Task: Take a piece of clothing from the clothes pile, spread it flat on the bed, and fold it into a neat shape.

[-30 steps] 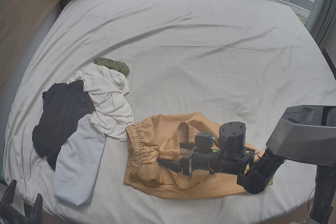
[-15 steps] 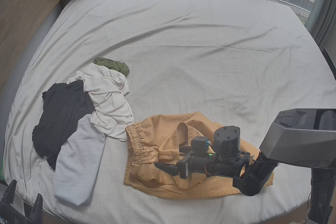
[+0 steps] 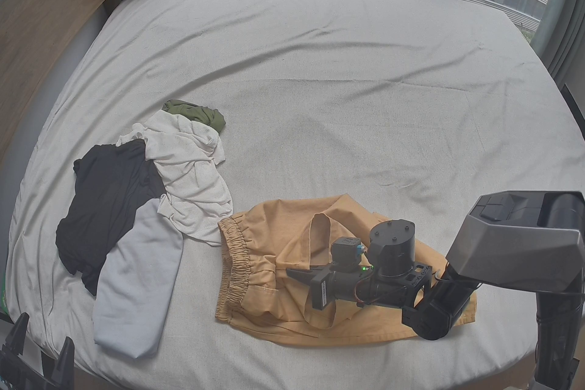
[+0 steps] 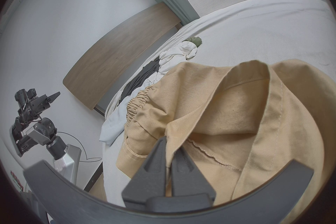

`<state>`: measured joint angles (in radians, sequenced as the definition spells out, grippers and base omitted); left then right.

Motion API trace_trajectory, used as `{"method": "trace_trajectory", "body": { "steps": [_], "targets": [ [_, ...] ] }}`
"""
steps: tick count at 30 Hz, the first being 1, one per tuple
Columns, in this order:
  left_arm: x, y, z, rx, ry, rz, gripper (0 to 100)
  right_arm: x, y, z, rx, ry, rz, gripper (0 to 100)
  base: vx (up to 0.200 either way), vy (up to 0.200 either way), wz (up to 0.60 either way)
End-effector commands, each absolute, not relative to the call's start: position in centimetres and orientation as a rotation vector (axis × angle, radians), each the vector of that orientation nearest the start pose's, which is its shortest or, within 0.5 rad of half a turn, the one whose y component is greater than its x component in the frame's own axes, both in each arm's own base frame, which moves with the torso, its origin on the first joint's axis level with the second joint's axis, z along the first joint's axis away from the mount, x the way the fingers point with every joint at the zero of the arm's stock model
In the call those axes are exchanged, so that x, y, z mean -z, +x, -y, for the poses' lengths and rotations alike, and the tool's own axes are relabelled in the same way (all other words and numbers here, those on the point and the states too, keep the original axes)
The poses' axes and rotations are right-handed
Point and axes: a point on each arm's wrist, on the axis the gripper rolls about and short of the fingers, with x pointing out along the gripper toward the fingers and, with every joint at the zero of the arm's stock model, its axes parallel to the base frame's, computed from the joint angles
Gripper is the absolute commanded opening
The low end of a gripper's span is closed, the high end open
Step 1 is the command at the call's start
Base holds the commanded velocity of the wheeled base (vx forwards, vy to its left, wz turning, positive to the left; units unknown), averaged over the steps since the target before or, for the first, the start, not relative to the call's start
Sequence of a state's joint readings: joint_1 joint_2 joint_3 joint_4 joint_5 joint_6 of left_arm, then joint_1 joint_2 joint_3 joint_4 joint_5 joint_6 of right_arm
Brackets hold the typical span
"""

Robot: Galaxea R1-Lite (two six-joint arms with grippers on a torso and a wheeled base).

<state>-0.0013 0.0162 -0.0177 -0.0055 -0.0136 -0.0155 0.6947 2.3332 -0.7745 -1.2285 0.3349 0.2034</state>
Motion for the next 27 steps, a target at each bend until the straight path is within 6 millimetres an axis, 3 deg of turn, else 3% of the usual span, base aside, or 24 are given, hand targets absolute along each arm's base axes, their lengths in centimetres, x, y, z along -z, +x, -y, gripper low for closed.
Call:
{"method": "trace_trajectory", "body": {
  "steps": [1, 14, 27],
  "targets": [
    [-7.6, -2.3, 0.0, 0.015, -0.017, 0.006, 100, -1.1, 28.6, -24.6, -0.979, 0.124, -0.445, 0, 0.0, 0.0, 0.0],
    [-7.6, -2.3, 0.0, 0.015, -0.015, 0.006, 100, -6.0, 25.5, -21.7, -0.992, 0.256, -0.309, 0, 0.0, 0.0, 0.0],
    [-7.6, -2.3, 0.0, 0.014, -0.014, 0.006, 100, -7.2, 24.1, -17.3, -0.928, 0.284, -0.286, 0, 0.0, 0.0, 0.0]
  ]
}}
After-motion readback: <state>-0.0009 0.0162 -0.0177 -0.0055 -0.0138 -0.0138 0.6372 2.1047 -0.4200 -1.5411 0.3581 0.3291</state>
